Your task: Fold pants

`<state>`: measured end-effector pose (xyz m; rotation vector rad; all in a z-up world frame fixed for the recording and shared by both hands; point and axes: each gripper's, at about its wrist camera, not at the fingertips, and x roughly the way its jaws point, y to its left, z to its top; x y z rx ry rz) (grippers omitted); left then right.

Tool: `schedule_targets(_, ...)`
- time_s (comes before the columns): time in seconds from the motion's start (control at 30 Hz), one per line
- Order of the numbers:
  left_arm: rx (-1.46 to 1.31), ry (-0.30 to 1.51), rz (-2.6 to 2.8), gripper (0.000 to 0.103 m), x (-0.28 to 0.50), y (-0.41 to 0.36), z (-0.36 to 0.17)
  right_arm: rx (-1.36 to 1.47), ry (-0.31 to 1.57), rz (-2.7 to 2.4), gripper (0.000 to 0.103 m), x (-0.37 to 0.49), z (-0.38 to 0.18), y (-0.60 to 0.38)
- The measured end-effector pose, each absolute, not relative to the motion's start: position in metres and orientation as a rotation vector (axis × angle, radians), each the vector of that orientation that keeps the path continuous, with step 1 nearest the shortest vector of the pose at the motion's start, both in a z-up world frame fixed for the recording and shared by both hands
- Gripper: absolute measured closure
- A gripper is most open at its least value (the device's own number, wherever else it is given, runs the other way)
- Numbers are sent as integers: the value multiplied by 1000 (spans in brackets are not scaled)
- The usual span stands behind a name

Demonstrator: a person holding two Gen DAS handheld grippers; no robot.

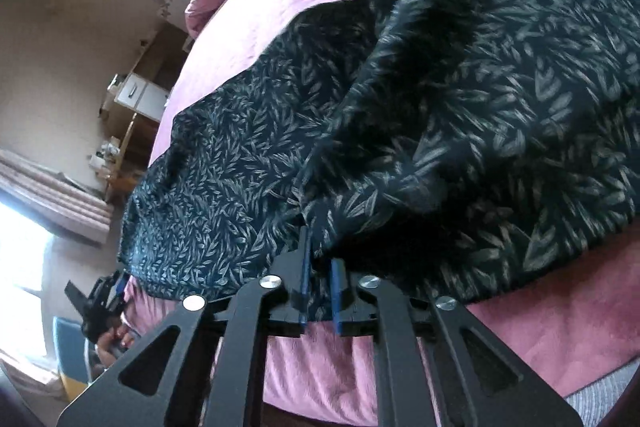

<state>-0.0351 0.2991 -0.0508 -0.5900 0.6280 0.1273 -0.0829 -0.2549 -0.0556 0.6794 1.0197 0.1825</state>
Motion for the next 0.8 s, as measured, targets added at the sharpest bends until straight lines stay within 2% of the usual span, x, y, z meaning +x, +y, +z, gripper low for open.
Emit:
schedule_targets(0.03, -576, 573, 130, 42, -44, 295, -43, 677, 1004, 186, 78, -86, -53, -255)
schedule_targets(0.07, -565, 541, 130, 38, -49, 292, -40, 662, 978, 186, 70, -89, -47, -254)
schedule_targets(0.1, -550, 504, 114, 36, -55, 287, -35, 642, 957, 182, 53, -97, -41, -259)
schedule_targets(0.13, -532, 480, 88, 33, -59, 281, -29, 620, 939, 175, 51, -100, -33, -260)
schedule_targets(0.23, -459, 467, -12, 23, -59, 254, -21, 536, 860, 95, 51, -117, -9, -278)
schedule_targets(0.27, -438, 481, -55, 23, -56, 242, -19, 541, 826, 57, 51, -125, -3, -292)
schedule_targets(0.4, -315, 552, -265, 22, -36, 183, -20, 670, 724, -106, 52, -148, 0, -366)
schedule_targets(0.47, -275, 590, -353, 23, -28, 158, -21, 748, 683, -177, 57, -152, -7, -405)
schedule_targets(0.53, -222, 647, -454, 23, -16, 126, -25, 832, 672, -180, 61, -149, -18, -429)
schedule_targets(0.67, -87, 706, -548, 26, -7, 81, -29, 1024, 637, -211, 62, -141, -44, -468)
schedule_targets(0.8, -4, 746, -616, 30, -6, 57, -35, 1067, 612, -298, 65, -137, -57, -487)
